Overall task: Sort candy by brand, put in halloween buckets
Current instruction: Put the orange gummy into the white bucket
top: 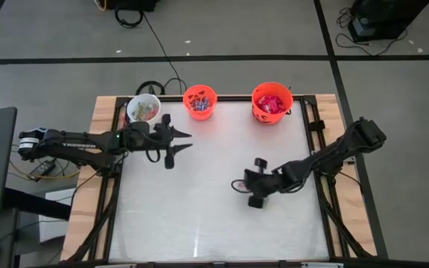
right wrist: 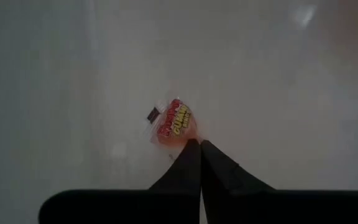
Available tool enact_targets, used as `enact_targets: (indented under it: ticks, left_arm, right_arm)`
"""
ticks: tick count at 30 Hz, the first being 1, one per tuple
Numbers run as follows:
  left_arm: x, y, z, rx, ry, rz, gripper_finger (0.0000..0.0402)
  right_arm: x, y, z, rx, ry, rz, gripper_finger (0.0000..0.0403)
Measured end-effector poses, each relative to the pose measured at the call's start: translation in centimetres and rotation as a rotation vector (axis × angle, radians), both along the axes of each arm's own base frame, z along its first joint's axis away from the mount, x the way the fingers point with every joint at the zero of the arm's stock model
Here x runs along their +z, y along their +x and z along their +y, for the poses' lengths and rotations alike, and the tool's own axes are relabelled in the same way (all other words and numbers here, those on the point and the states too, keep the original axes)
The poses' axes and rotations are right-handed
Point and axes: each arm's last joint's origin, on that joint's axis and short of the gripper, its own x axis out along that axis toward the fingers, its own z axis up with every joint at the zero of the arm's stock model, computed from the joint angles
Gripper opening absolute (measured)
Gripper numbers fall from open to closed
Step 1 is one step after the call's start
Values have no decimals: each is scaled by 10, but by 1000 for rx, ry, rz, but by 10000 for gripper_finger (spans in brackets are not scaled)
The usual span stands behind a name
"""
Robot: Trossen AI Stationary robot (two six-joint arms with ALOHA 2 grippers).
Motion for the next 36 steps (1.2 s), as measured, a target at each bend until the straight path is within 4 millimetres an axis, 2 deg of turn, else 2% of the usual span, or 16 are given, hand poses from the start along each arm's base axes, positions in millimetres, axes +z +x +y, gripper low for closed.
enact_targets:
  ticks: [3,7,16,22,28,36]
  left_arm:
    - [2,0,0,9,-25,-28,157]
    - [3,0,0,10,-32,-34,157]
    - [-5,8,1,4,17,11,157]
    - [-6,15,8,116,35,-31,157]
    - [-11,25,9,114,17,-56,157]
    - [-18,42,5,-64,-5,-122,157]
  right_arm:
    - [14,17,-4,-25,-52,-215,6]
    - [35,39,-19,-169,-29,-506,4]
    - [60,59,-60,-247,15,-779,4]
    - [64,61,-79,-303,-20,-816,4]
    - [65,62,-80,-295,-25,-829,3]
    - [66,63,-81,-240,-34,-823,3]
